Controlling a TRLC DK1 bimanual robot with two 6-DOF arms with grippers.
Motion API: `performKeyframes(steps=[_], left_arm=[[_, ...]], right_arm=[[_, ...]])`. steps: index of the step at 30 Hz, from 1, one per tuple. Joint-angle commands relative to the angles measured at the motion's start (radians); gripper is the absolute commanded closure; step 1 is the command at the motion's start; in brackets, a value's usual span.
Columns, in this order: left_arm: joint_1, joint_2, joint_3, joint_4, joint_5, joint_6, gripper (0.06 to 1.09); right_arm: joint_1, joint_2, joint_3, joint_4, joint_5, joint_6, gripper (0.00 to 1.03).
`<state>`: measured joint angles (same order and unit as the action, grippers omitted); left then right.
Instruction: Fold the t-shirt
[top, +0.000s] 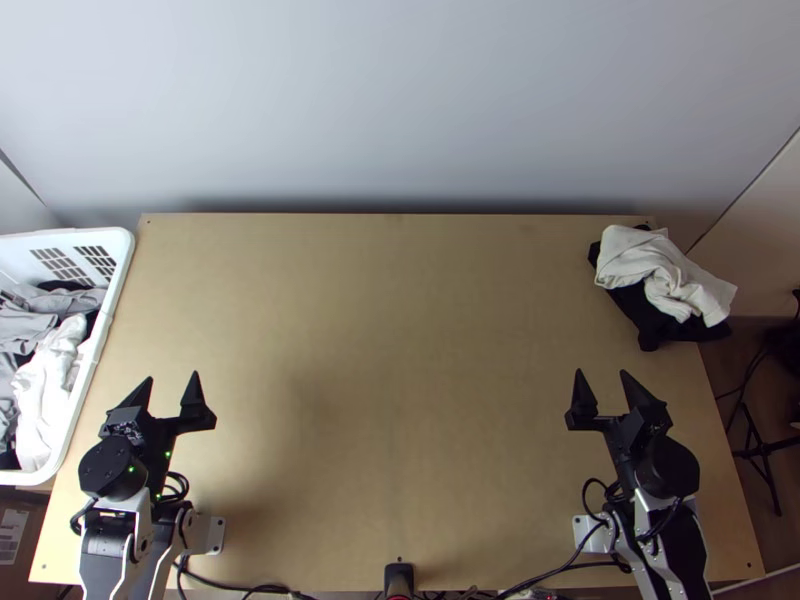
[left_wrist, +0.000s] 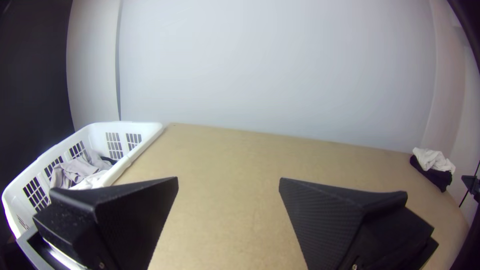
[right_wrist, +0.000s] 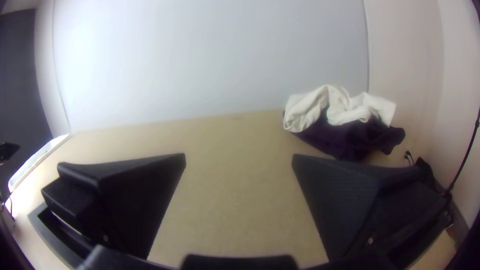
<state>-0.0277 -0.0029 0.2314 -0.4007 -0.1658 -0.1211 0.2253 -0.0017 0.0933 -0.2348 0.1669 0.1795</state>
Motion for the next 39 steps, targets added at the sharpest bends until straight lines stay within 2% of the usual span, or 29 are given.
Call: performKeyframes(steps=[1,18,21,25,28,29,30,31,35,39], left_arm=[[0.000,0.000,0.000,0.000,0.000,0.000,0.10],[0.000,0.000,0.000,0.000,0.000,0.000,0.10],[0.000,0.000,0.000,0.000,0.000,0.000,0.10],[-0.020,0.000,0.020,-0.121,0.005,0.001,0.10],[-0.031,0.000,0.029,-0.122,0.002,0.051,0.10],[-0.034,0.001,0.045,-0.128,0.002,0.094,0.10],[-0.041,0.001,0.063,-0.142,0.008,0.186,0.10],[-0.049,0.000,0.069,-0.141,0.006,0.218,0.10],[0.029,0.024,0.118,-0.145,0.005,0.267,0.10],[0.011,0.086,0.171,-0.121,-0.041,0.265,0.10]], right_arm=[[0.000,0.000,0.000,0.000,0.000,0.000,0.04],[0.002,0.000,0.000,0.000,0.000,0.000,0.04],[0.051,-0.001,0.000,-0.014,0.000,0.117,0.04],[0.089,-0.001,0.000,-0.017,0.003,0.123,0.04],[0.094,-0.001,0.002,-0.006,0.025,0.129,0.04],[0.094,-0.001,0.003,0.002,0.040,0.129,0.04],[0.092,-0.001,0.005,0.011,0.054,0.124,0.04],[0.086,-0.001,0.006,0.017,0.072,0.118,0.04],[0.118,-0.003,0.017,0.040,0.085,0.097,0.04],[0.210,-0.003,0.036,0.063,0.098,0.003,0.04]])
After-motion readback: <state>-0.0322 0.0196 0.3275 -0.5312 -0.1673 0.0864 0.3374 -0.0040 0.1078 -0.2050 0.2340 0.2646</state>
